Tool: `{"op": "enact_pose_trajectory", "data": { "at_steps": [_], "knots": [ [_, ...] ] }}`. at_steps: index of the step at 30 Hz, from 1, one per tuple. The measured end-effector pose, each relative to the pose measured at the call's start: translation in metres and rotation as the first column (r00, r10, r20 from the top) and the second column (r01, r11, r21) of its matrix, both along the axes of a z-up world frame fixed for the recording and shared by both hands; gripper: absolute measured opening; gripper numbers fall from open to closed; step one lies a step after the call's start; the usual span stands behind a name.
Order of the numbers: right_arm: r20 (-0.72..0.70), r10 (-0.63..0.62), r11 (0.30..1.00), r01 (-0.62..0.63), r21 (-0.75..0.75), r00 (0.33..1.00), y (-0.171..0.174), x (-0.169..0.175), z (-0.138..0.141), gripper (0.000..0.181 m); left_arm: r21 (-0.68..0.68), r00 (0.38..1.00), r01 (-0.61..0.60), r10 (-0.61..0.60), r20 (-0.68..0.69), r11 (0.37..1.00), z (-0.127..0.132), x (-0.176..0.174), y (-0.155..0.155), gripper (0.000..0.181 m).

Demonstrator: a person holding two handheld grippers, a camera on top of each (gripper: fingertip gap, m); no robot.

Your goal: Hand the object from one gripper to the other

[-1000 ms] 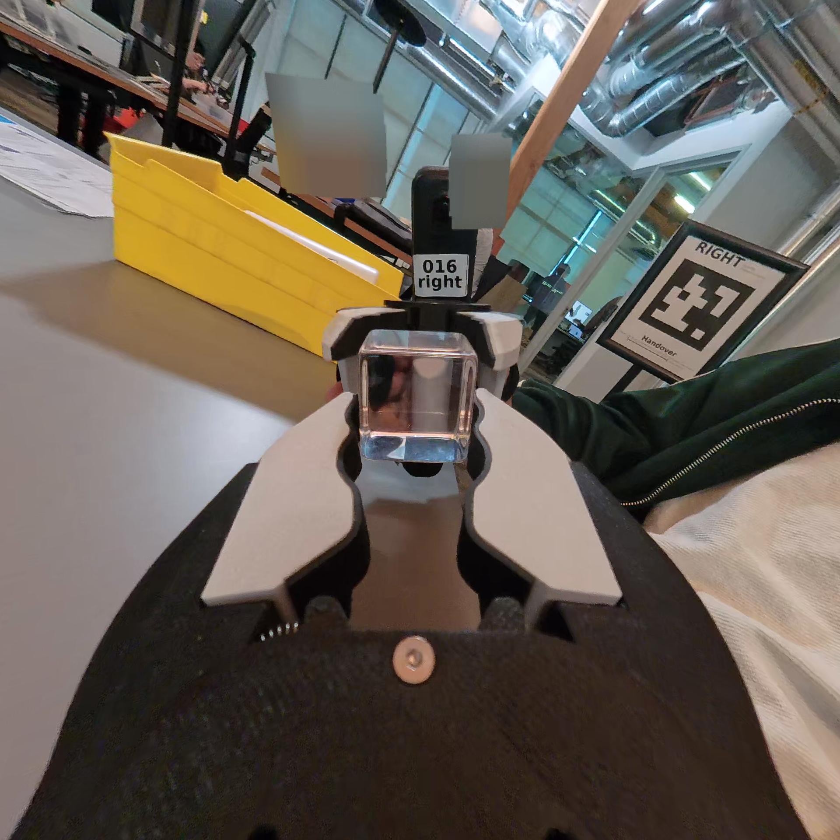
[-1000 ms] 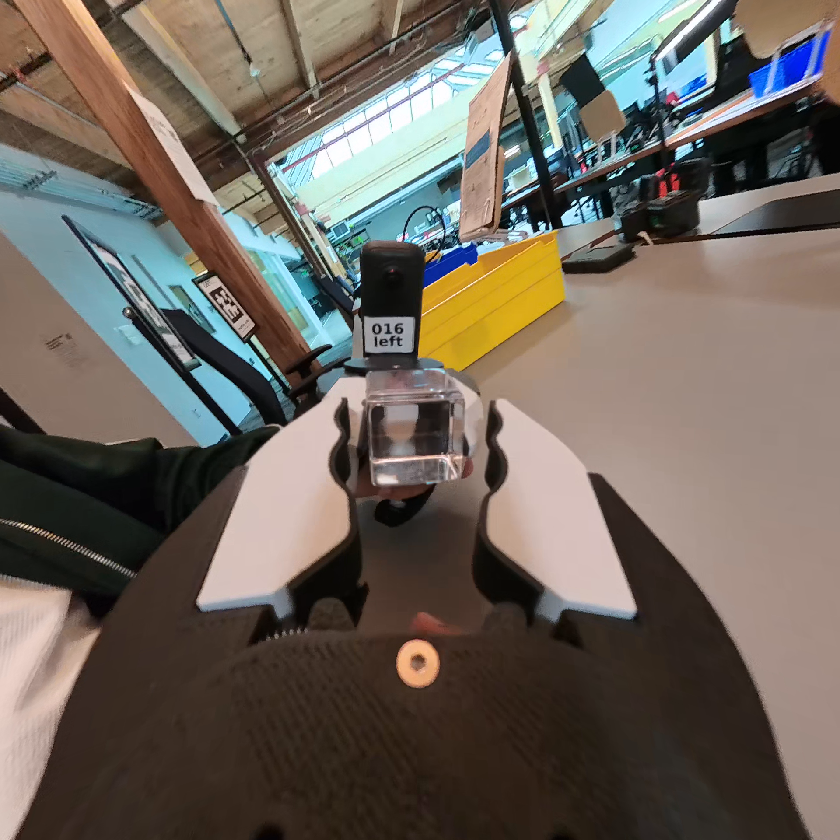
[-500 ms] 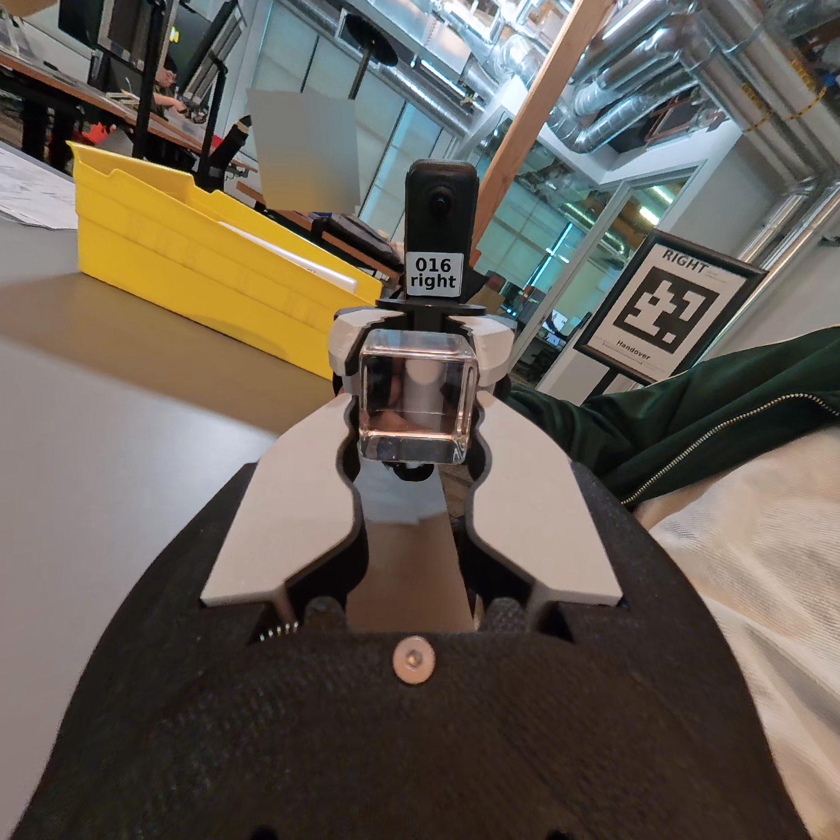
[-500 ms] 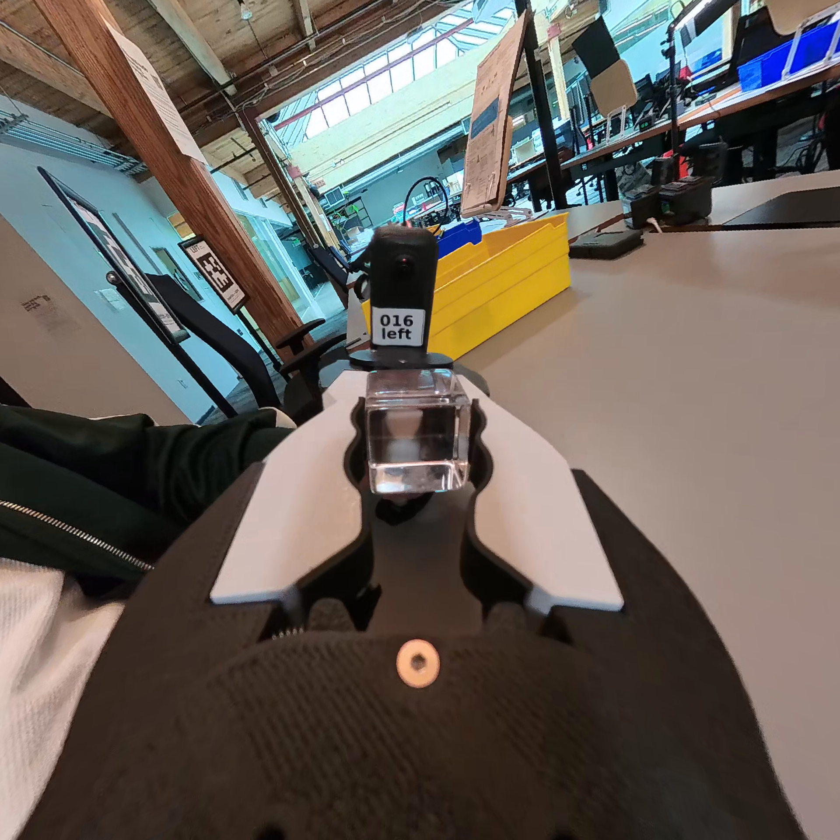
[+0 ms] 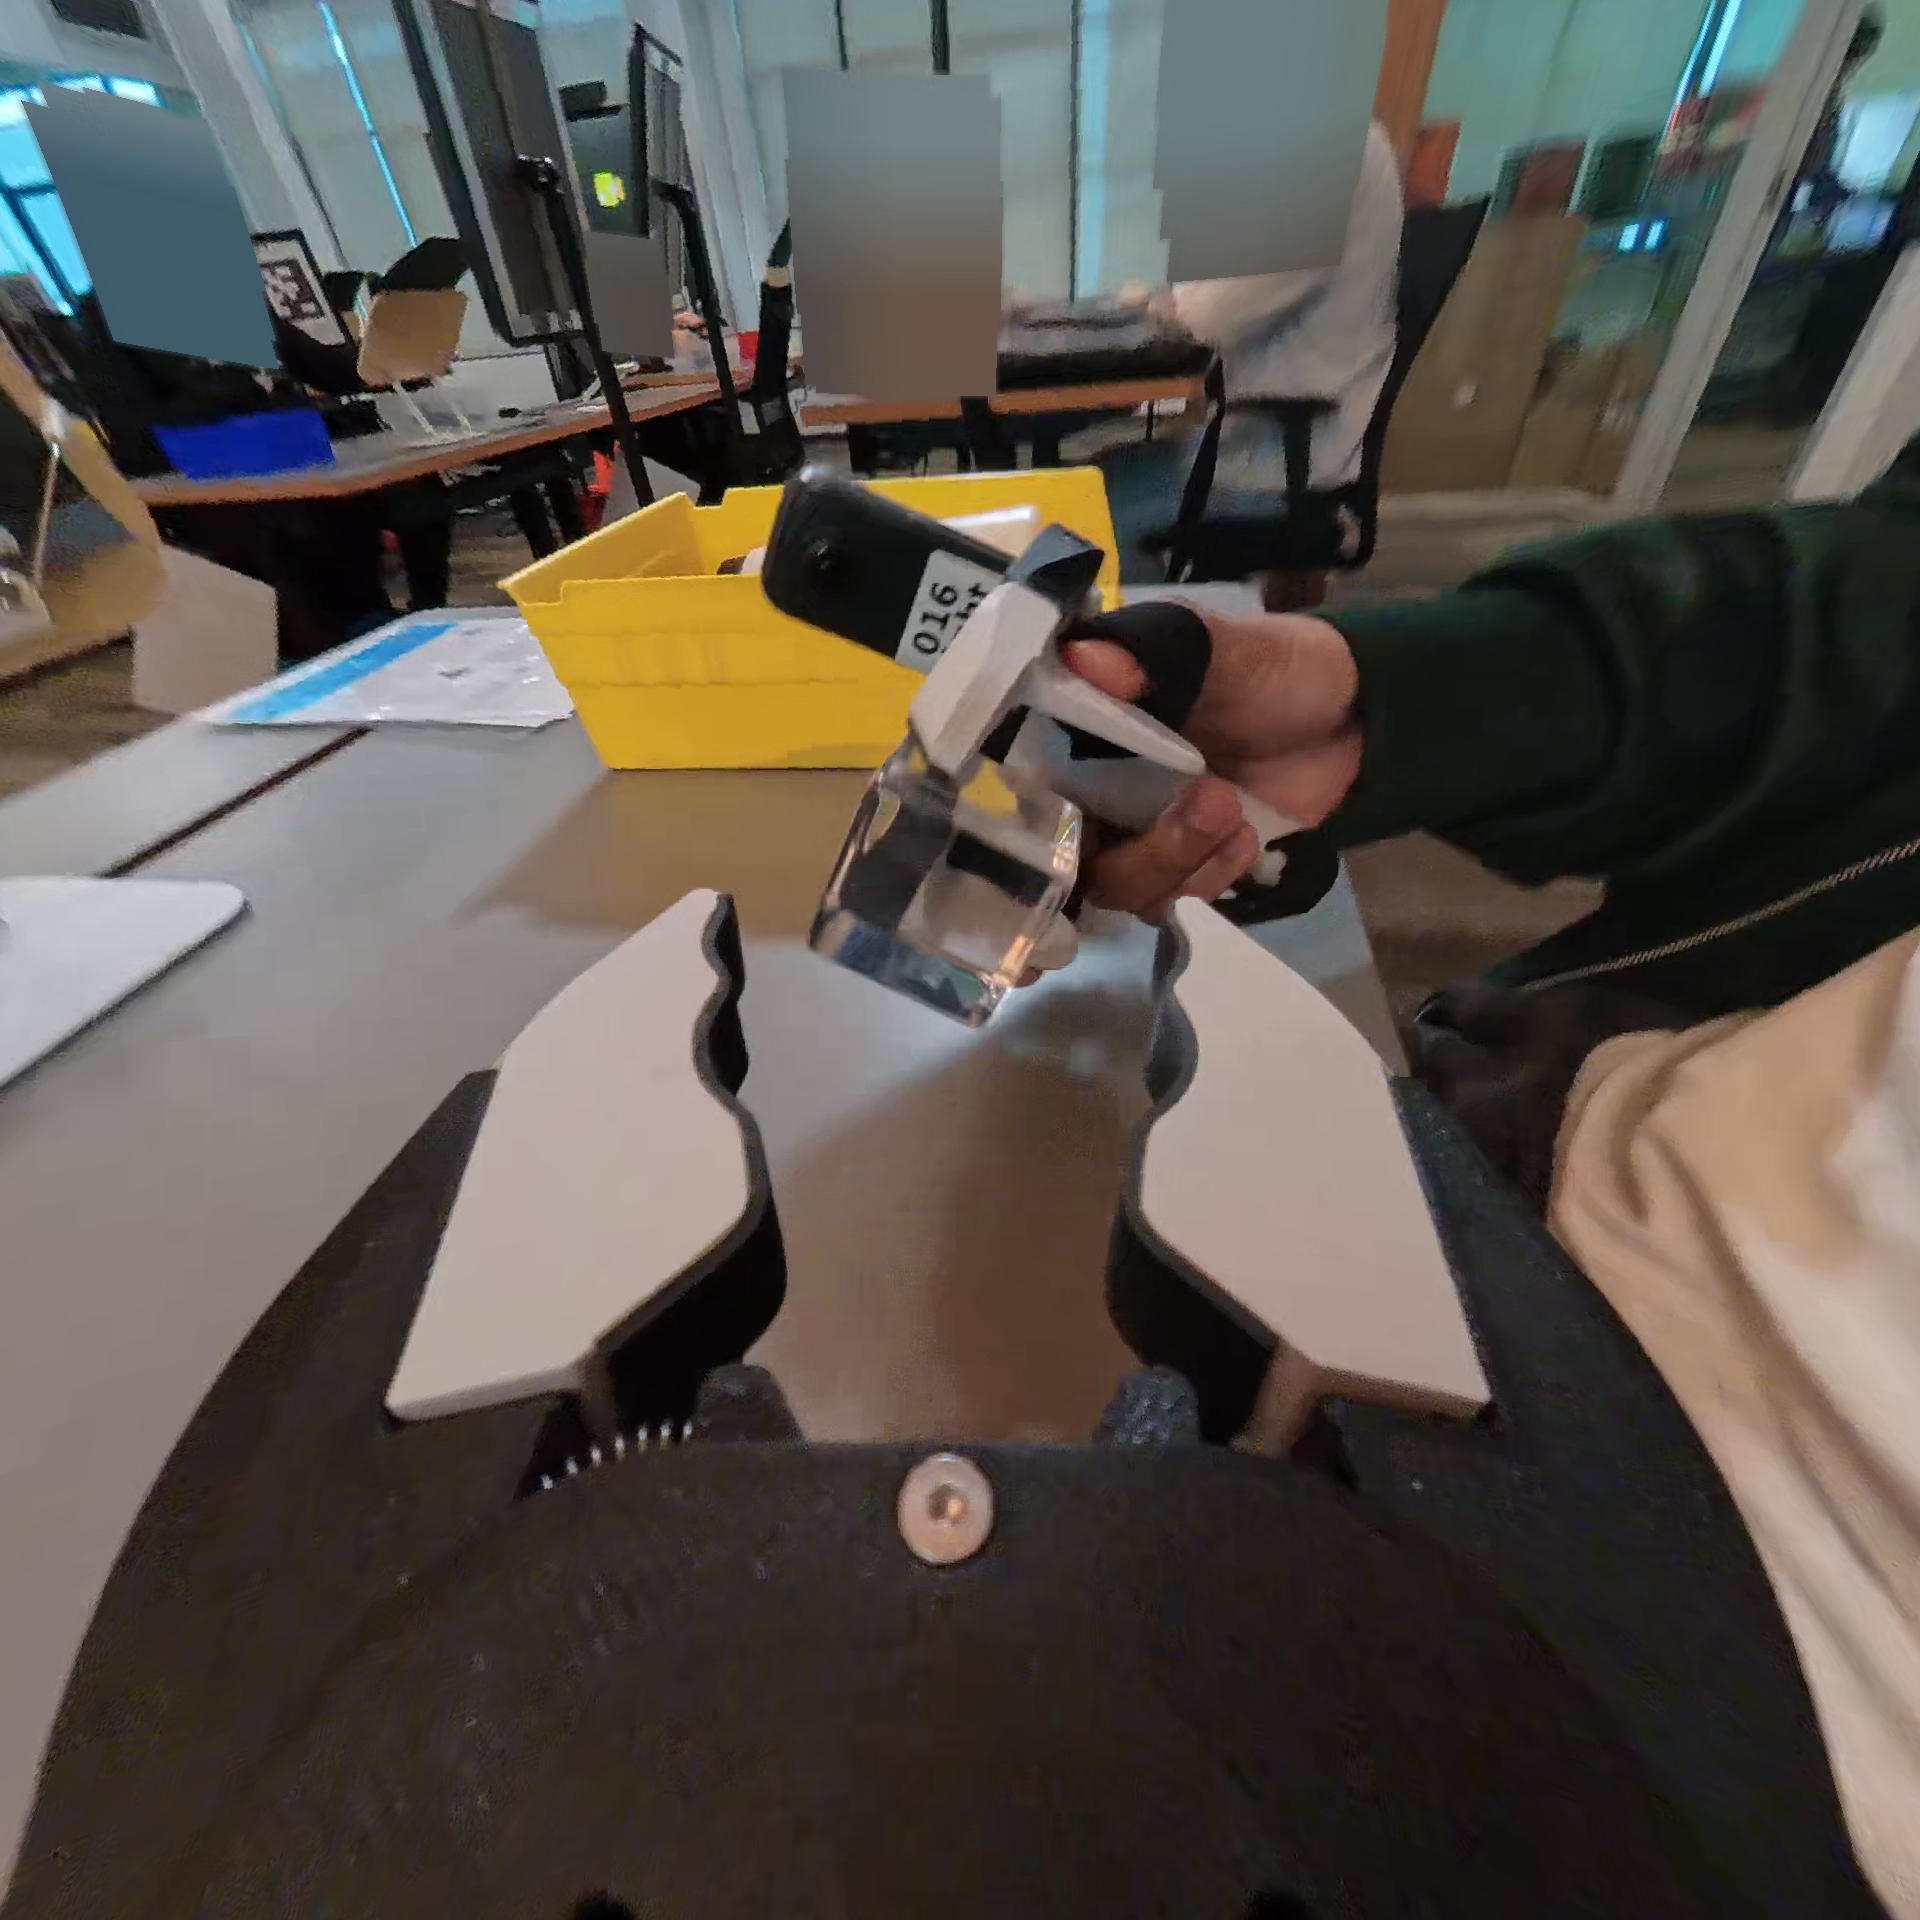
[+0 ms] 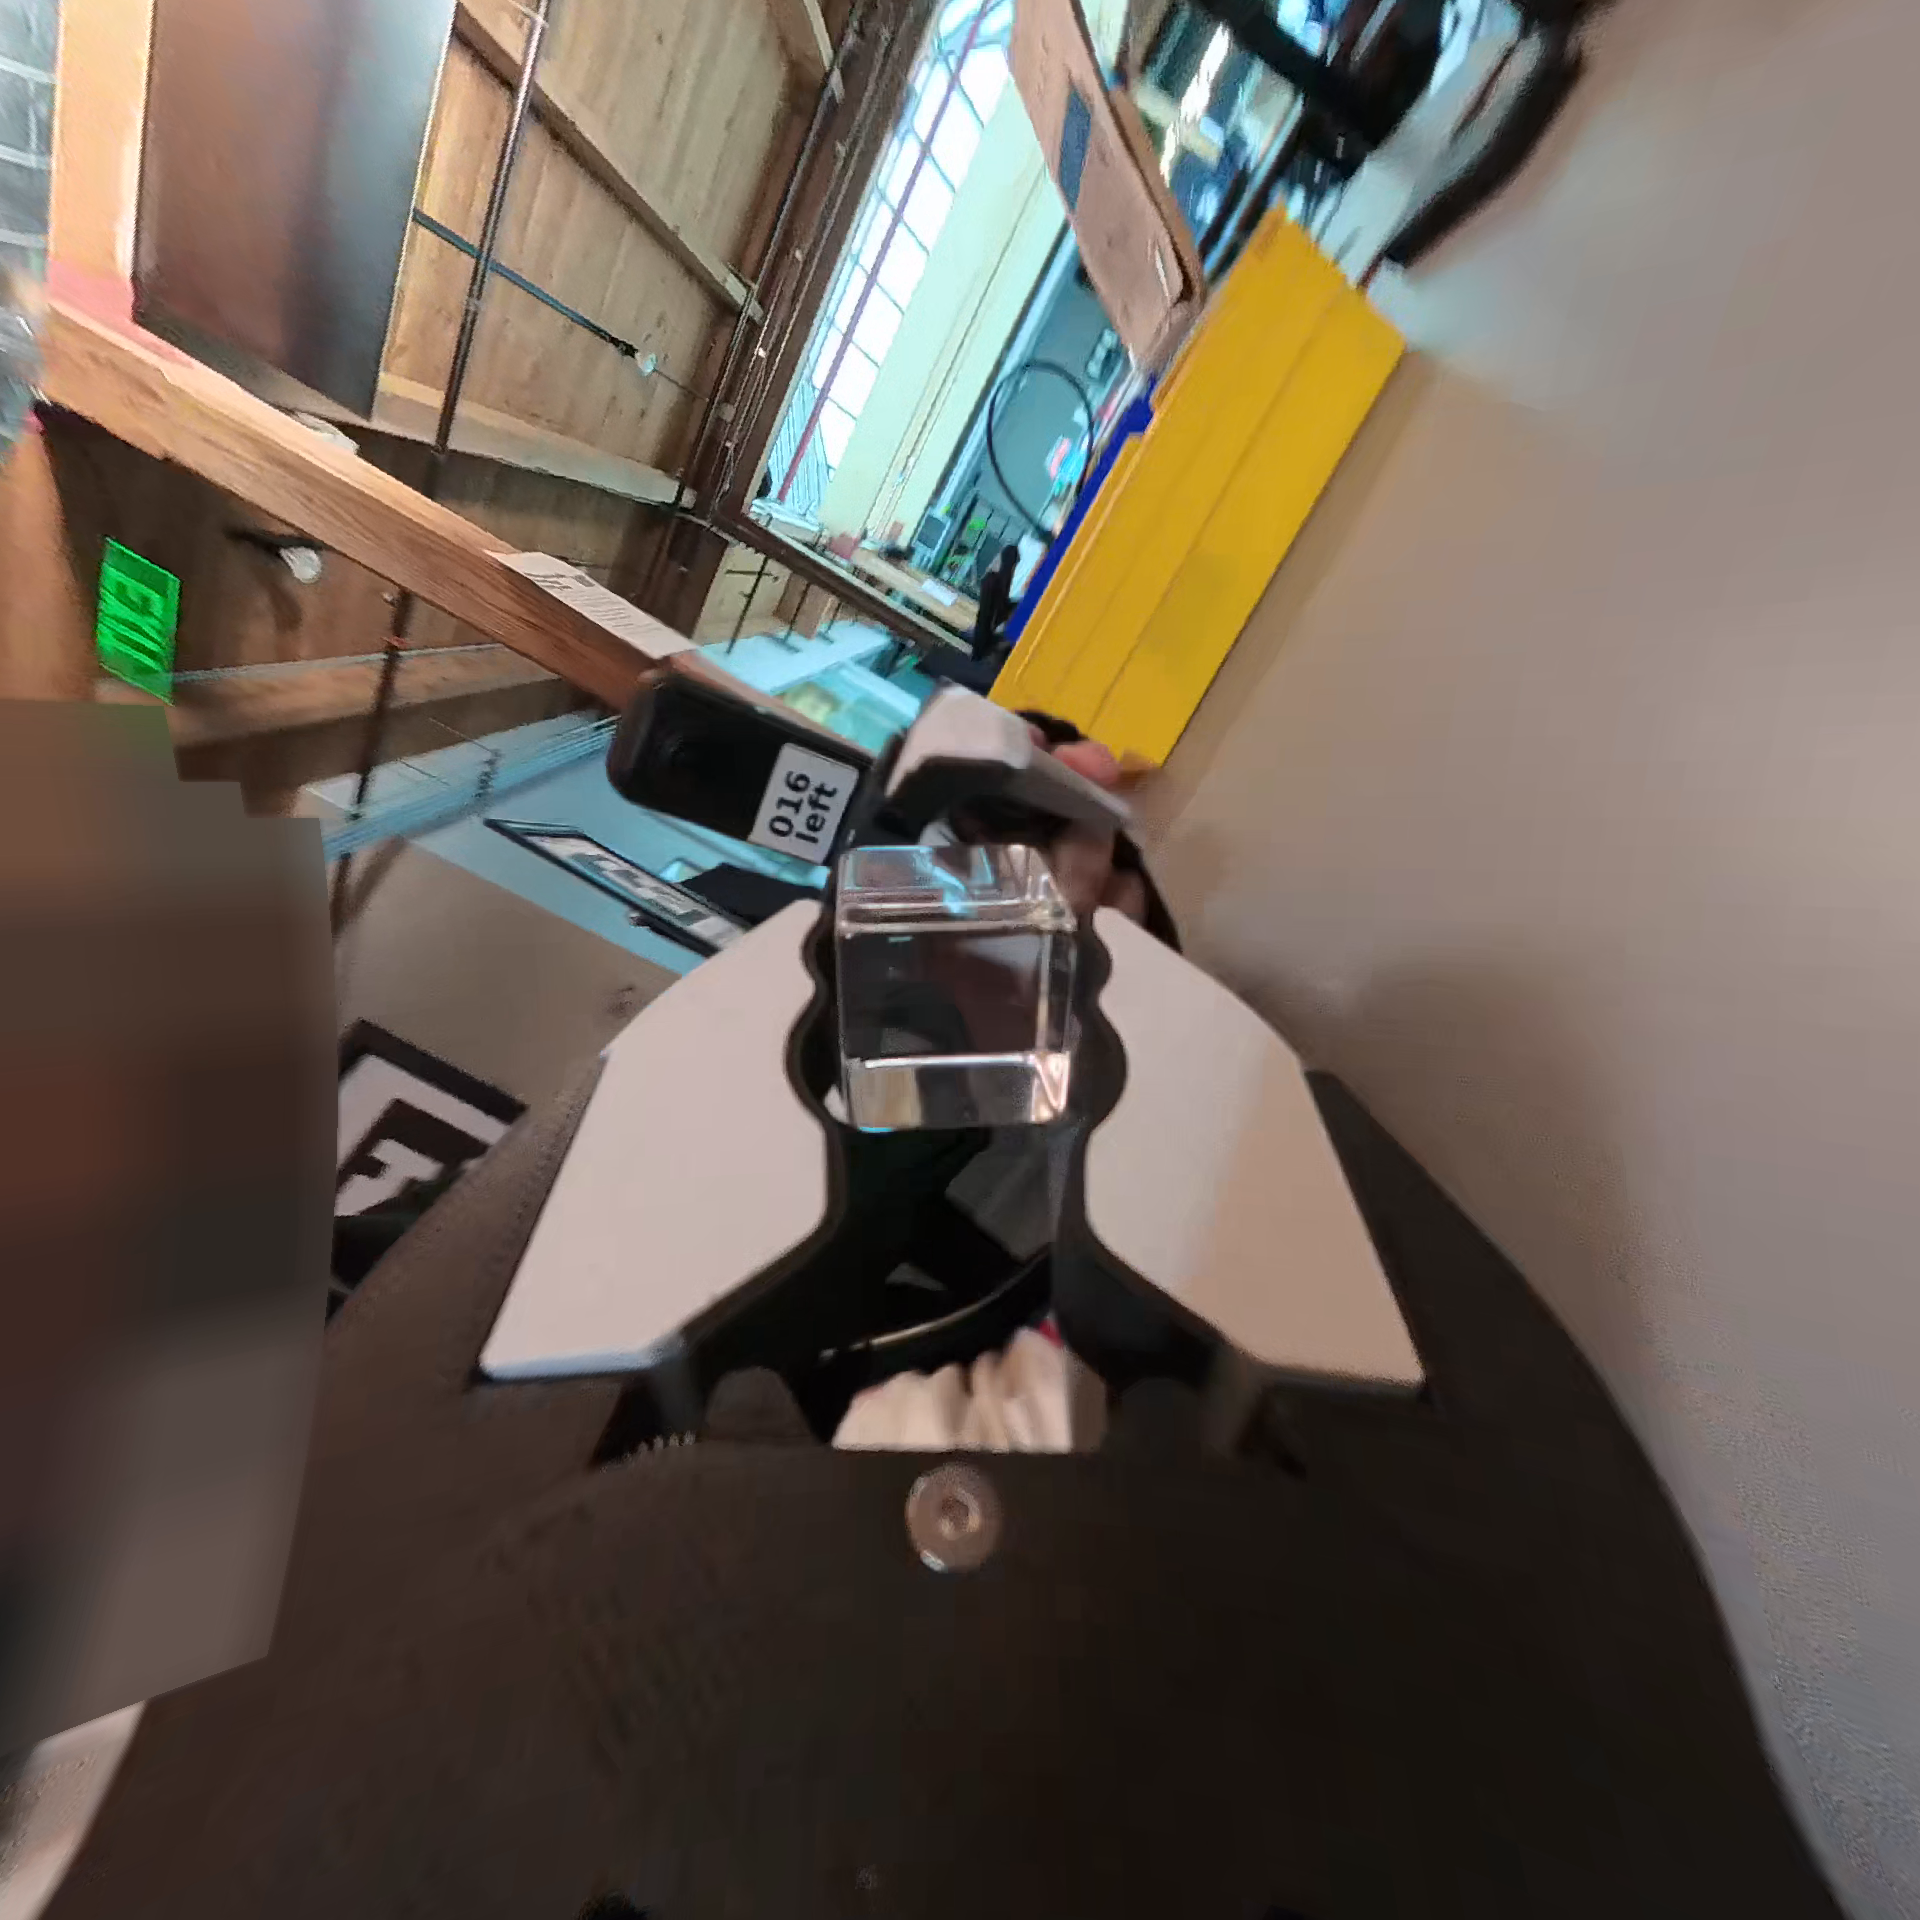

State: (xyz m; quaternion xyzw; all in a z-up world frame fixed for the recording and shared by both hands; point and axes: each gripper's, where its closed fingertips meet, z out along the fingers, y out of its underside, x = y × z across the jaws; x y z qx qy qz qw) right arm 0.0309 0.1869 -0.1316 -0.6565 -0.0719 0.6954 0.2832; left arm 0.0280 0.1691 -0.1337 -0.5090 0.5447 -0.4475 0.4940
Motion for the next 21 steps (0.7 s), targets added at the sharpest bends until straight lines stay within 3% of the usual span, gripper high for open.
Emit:
{"op": "enact_pose_trajectory", "data": {
  "at_steps": [1,6,11,15,21],
  "knots": [
    [-0.021,0.038,0.998,-0.039,-0.051,0.999,-0.003,-0.003,-0.003,0.044,0.041,1.000,0.000,0.001,-0.015,0.999,0.000,0.000,-0.002,0.073],
    [-0.175,0.133,0.969,-0.165,-0.183,0.976,-0.014,-0.011,0.001,0.044,0.109,0.996,0.019,-0.010,-0.083,0.994,-0.011,0.005,-0.009,0.061],
    [-0.154,0.154,0.961,-0.185,-0.206,0.976,-0.017,-0.016,-0.004,0.044,0.123,0.996,0.036,-0.026,-0.080,0.992,-0.010,0.006,-0.014,0.046],
    [-0.143,0.134,0.970,-0.159,-0.185,0.981,-0.015,-0.015,-0.004,0.044,0.122,0.988,0.023,-0.004,-0.153,0.992,-0.014,0.007,-0.011,0.046],
    [-0.078,0.143,0.986,-0.149,-0.077,0.987,-0.016,-0.016,-0.003,0.052,0.045,0.992,-0.022,0.027,-0.121,0.999,-0.006,0.006,-0.005,0.047]
  ]
}}
